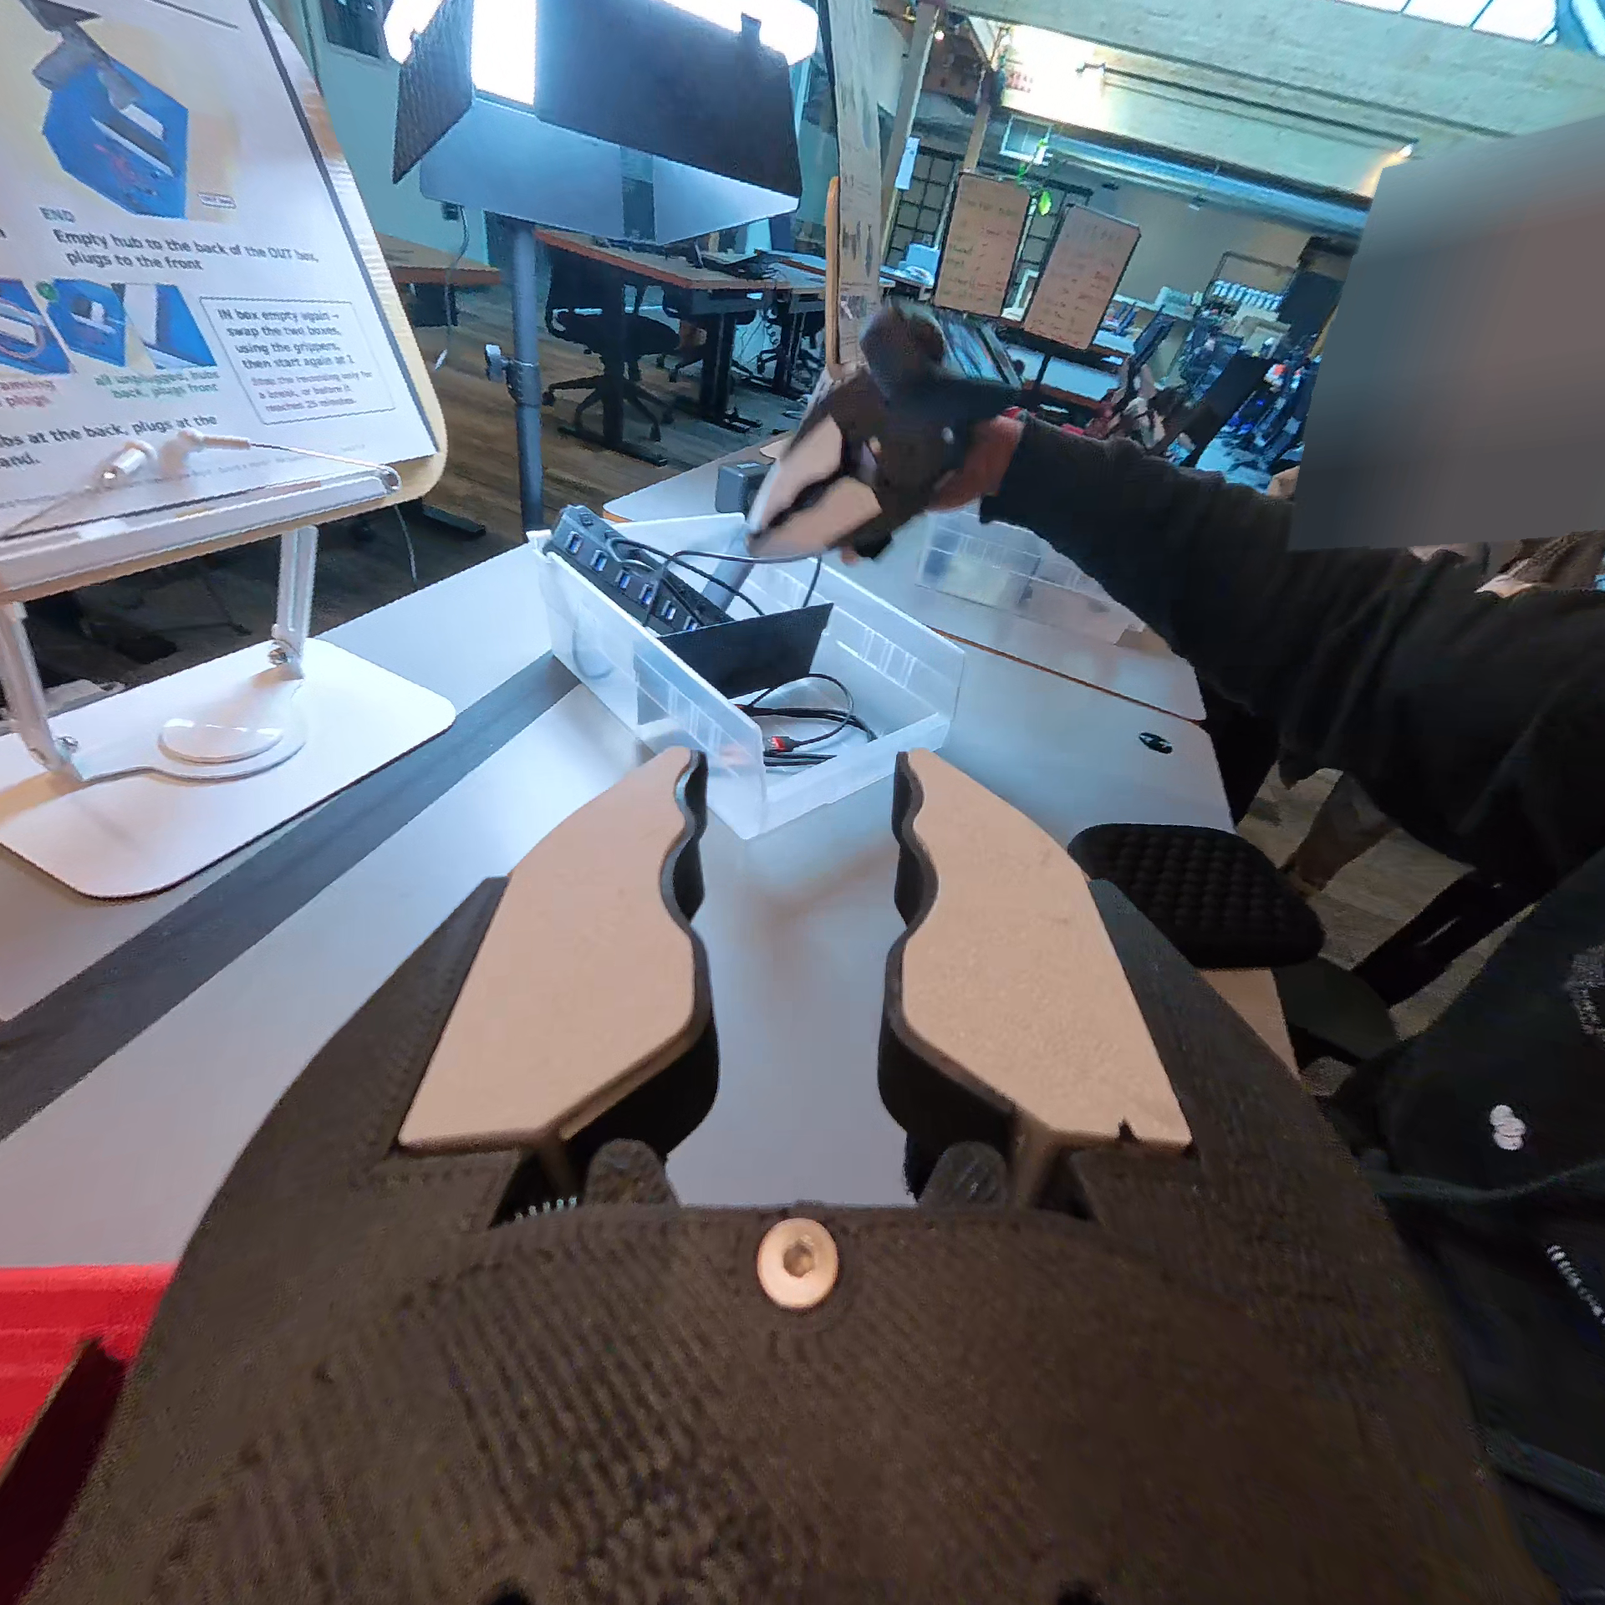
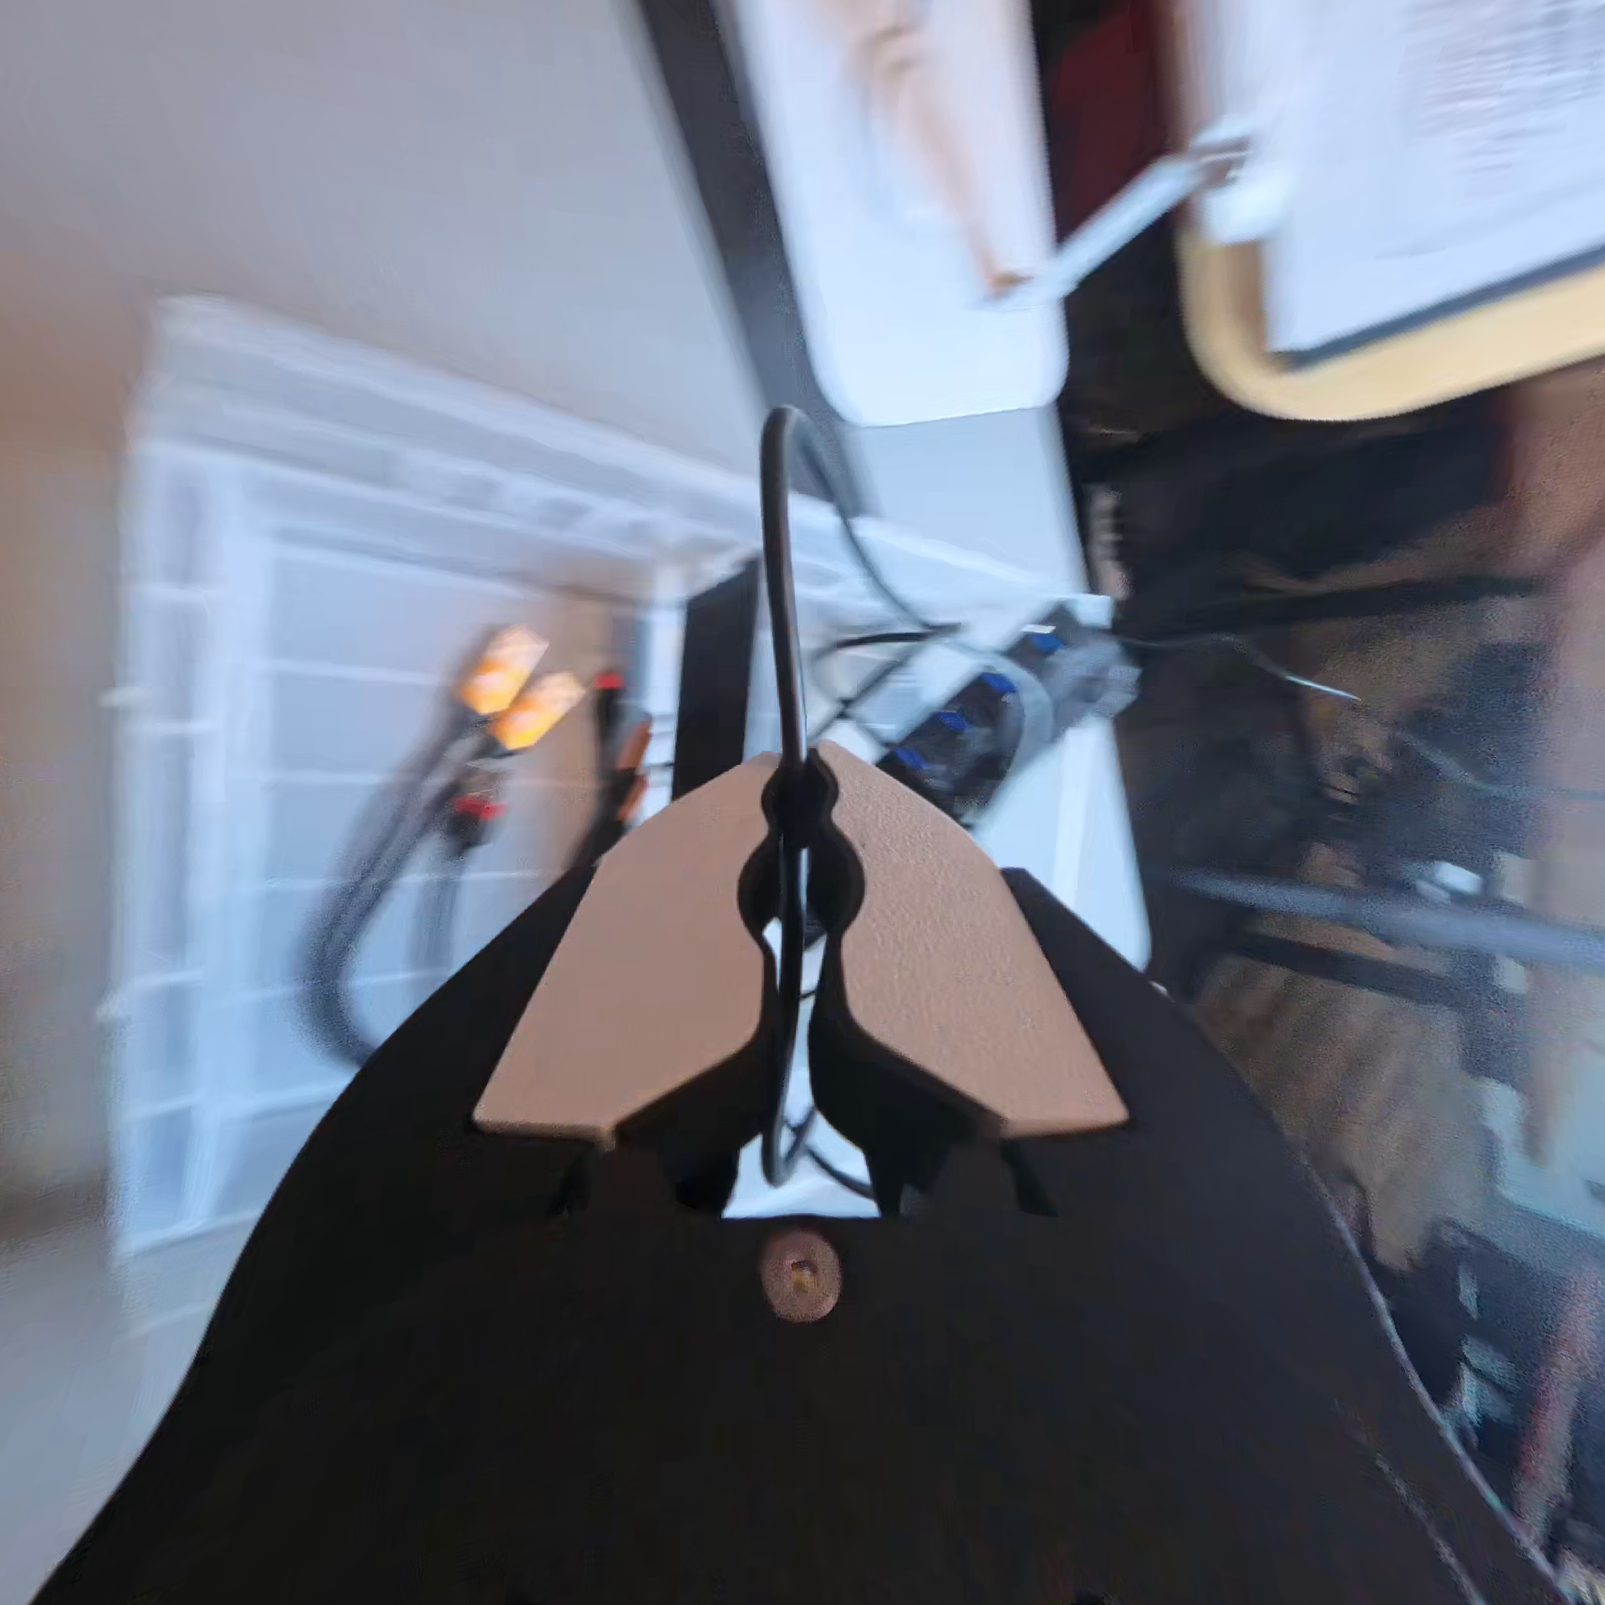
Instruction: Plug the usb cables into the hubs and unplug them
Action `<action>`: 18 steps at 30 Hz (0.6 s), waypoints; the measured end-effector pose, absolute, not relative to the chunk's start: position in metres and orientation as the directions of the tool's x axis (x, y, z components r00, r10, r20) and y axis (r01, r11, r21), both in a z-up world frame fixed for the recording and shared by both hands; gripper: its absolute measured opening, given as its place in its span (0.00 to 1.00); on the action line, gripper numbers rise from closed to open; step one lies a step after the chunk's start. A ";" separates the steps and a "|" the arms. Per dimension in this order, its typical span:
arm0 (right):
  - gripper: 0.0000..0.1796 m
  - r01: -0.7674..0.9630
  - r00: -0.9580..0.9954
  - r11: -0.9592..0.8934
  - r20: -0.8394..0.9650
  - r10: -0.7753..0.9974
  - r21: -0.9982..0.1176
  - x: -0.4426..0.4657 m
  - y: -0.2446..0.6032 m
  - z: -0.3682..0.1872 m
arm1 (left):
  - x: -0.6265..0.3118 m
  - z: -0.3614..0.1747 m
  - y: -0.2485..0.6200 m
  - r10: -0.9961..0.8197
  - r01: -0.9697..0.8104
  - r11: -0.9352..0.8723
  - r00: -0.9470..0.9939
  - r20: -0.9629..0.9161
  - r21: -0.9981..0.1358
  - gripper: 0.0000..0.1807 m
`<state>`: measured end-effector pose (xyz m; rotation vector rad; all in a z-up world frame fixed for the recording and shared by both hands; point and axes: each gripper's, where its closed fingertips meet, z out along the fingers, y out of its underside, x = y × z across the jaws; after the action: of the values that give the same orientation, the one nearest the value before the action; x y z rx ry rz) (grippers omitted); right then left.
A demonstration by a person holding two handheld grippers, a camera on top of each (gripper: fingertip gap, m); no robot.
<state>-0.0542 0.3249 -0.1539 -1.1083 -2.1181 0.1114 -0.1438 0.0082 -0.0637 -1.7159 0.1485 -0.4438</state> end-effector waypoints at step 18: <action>0.31 0.853 -0.164 0.382 0.512 0.843 -0.356 -0.048 0.422 -0.212 | -0.160 -0.107 0.021 -0.250 0.091 -0.342 0.951 0.184 -0.935 0.27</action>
<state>-0.0475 0.4215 -0.2119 -1.4535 -1.9952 -0.0196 -0.1599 0.0208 -0.1071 -1.8889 0.1152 -0.3496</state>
